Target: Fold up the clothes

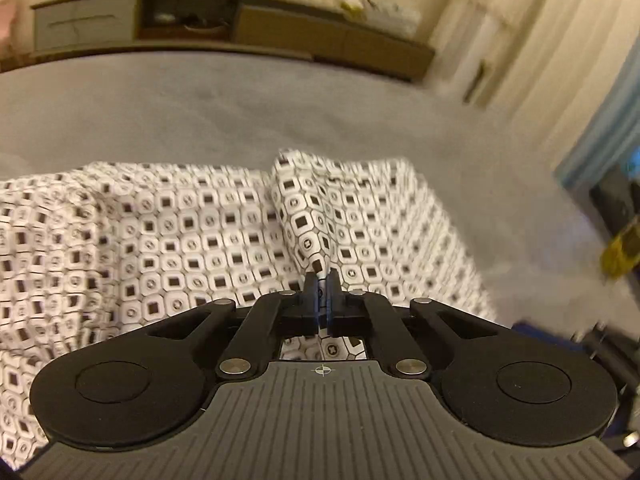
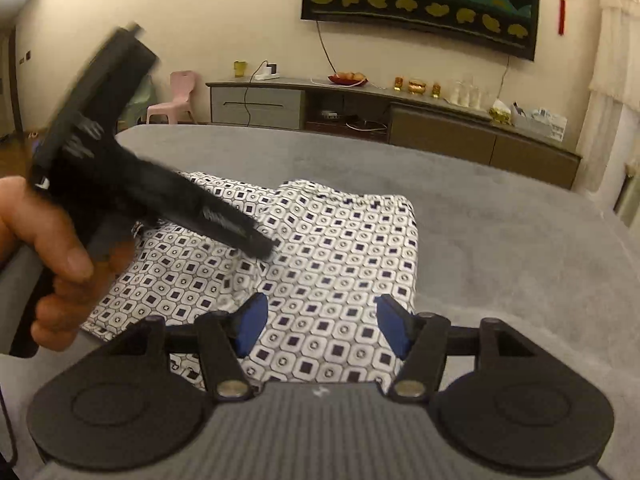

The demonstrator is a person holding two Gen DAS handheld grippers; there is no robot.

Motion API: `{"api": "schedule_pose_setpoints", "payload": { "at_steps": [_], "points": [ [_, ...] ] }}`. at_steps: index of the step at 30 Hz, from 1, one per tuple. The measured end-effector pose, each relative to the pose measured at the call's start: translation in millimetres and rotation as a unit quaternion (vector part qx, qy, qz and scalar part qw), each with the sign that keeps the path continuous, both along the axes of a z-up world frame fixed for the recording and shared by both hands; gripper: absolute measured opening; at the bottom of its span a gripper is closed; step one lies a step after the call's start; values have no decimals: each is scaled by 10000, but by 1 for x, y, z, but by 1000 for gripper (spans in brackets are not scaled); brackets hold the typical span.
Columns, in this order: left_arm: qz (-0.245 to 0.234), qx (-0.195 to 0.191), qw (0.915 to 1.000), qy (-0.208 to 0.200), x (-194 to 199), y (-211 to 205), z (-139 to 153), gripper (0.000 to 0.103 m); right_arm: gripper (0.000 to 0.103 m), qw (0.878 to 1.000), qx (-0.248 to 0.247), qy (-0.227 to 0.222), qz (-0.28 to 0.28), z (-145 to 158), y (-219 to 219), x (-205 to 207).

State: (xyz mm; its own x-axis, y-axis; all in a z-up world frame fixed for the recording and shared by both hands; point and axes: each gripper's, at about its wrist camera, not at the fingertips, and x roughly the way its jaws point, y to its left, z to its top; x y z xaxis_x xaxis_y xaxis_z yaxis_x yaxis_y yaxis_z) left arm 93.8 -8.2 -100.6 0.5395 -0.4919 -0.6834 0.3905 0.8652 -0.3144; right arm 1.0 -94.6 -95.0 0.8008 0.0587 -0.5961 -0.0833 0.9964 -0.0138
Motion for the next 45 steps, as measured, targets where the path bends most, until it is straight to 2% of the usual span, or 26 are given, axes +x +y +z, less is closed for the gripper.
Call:
{"api": "schedule_pose_setpoints", "payload": {
  "at_steps": [4,7,10,12,13,14,16,17,19,21,22,23,25,29,31,32,34,35,37,40,43,45],
  "points": [
    [277,-330,9990,102,-14,23,22,0,61,9999,92,-56,10,3,-8,-6],
    [347,109,9992,186,-15,31,17,0,61,9999,129,-50,36,3,-8,-5],
    [453,474,9974,288,-13,32,3,0,61,9994,31,235,245,-7,3,0],
    [436,509,9975,207,-17,29,0,0,59,9987,-70,350,352,-12,11,0],
    [441,398,9982,127,-19,27,3,0,59,9989,-82,313,348,-11,14,-2],
    [443,227,9988,37,-20,26,8,18,59,9990,-41,250,361,-8,15,-4],
    [353,-70,9993,-49,-16,21,15,39,59,9989,6,100,447,2,18,-6],
    [302,-165,9994,-49,-11,15,14,43,59,9988,28,25,492,7,19,-7],
    [188,-179,9996,73,-2,0,7,43,59,9986,-33,13,521,8,25,-5],
    [133,75,9999,73,1,-12,-1,33,59,9986,-83,42,516,5,27,-4],
    [105,238,9997,32,0,-17,-4,12,59,9987,-117,46,499,2,28,-5],
    [76,400,9992,-9,-1,-21,-7,0,59,9989,-146,33,440,1,27,-5],
    [42,593,9982,-100,-5,-25,-9,0,59,9994,-177,7,287,-1,23,-4],
    [145,280,9993,-199,-19,-6,22,0,59,9999,-60,-9,153,1,11,-3],
    [302,435,9977,-413,-25,4,30,0,59,9998,-52,59,181,-2,11,-2],
    [448,576,9963,-447,-24,8,28,0,59,9995,-82,142,254,-6,15,-1],
    [507,649,9964,-211,-11,9,10,0,59,9986,-142,306,400,-13,23,0],
    [535,684,9962,-92,-4,10,2,6,59,9981,-200,362,452,-17,27,-1],
    [743,705,9947,-122,-5,17,2,20,60,9972,-317,394,549,-20,34,-4],
    [1087,478,9925,-294,-12,37,16,21,58,9972,-333,180,642,-8,39,-11],
    [688,140,9973,-213,-19,46,20,21,58,9964,-346,-158,758,6,46,-11],
    [348,444,9984,-89,-26,39,10,21,57,9949,-378,-176,920,4,55,-6]
  ]
}}
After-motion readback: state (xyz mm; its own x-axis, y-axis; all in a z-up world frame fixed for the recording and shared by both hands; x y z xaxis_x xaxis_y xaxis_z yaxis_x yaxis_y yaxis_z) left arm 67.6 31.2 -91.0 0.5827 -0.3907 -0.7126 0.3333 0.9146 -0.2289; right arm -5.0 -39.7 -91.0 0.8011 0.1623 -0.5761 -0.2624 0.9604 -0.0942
